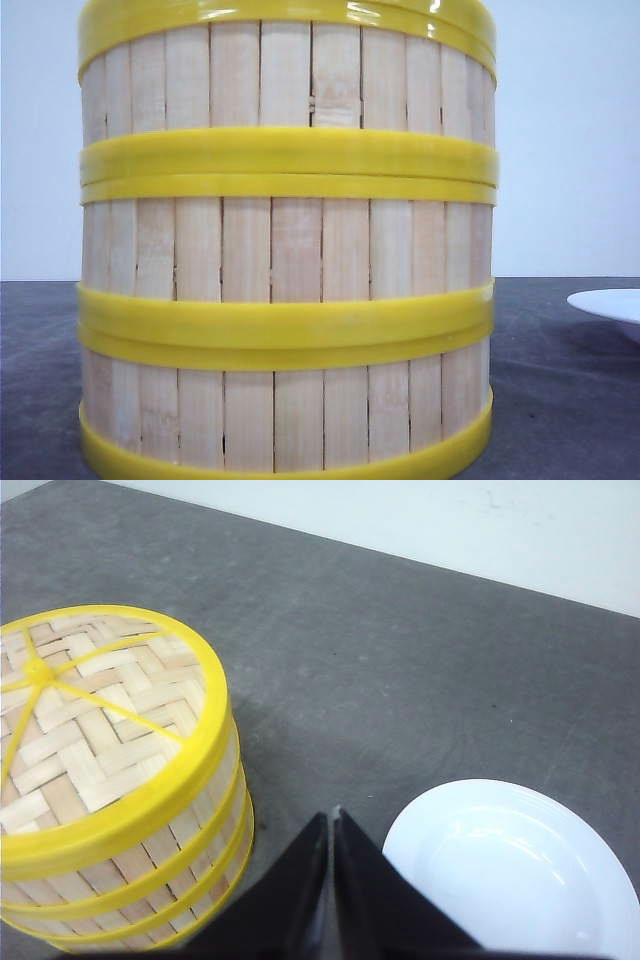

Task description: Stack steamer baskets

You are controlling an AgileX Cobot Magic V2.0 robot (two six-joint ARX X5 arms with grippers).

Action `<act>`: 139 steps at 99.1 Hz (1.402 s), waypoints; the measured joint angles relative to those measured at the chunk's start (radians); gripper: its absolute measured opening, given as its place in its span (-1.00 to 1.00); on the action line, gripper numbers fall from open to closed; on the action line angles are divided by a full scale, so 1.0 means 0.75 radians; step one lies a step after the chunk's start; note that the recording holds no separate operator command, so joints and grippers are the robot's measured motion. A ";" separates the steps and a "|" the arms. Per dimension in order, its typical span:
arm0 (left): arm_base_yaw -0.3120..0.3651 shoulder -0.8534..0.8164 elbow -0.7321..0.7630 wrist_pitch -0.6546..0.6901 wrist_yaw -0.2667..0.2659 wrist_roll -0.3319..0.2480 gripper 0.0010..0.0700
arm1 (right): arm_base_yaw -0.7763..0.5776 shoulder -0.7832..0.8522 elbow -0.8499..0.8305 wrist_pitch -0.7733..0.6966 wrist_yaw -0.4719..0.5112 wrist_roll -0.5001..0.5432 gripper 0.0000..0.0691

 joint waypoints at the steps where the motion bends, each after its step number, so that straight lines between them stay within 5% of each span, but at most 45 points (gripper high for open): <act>1: 0.000 -0.004 -0.001 0.001 0.000 0.000 -0.95 | 0.000 0.000 0.000 -0.001 -0.001 0.000 -0.98; 139: 0.000 -0.021 -0.004 0.009 -0.002 0.000 -0.95 | -0.001 0.000 0.000 0.005 0.000 -0.002 -0.98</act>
